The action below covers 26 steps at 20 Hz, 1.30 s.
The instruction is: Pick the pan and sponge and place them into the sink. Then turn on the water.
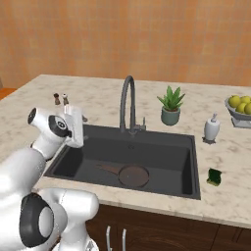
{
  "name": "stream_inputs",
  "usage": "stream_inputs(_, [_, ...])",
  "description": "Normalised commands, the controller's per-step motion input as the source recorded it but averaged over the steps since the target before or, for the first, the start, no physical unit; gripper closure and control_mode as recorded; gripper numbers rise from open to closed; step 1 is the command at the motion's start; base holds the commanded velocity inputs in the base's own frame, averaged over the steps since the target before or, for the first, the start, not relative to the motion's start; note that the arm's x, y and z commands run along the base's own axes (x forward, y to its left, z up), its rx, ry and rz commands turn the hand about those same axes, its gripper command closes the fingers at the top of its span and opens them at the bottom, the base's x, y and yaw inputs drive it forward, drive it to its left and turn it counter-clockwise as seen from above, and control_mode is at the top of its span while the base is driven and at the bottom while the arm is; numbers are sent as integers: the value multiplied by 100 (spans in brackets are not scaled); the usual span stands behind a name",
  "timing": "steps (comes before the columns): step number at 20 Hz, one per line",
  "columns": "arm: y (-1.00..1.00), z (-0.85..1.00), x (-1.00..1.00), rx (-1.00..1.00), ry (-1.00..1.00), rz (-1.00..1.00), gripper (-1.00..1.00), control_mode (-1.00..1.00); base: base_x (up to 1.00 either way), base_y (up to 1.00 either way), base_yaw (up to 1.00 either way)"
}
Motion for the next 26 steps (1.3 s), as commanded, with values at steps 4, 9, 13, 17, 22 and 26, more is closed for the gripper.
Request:
stream_inputs(4, [1,69,-79,-1,-2,0,-100,-100,0,0,0])
stream_inputs(9, [-2,70,-77,2,0,-4,-100,-100,0,0,0])
stream_inputs(13, [-37,64,-74,15,0,-16,-100,-100,0,0,0])
stream_inputs(17, [-70,47,-59,29,0,-27,-100,-100,0,0,0])
stream_inputs(22, [-87,43,-38,34,0,-21,-100,-100,0,0,0])
stream_inputs(26, [-87,14,-23,29,0,-25,-100,-100,0,0,0])
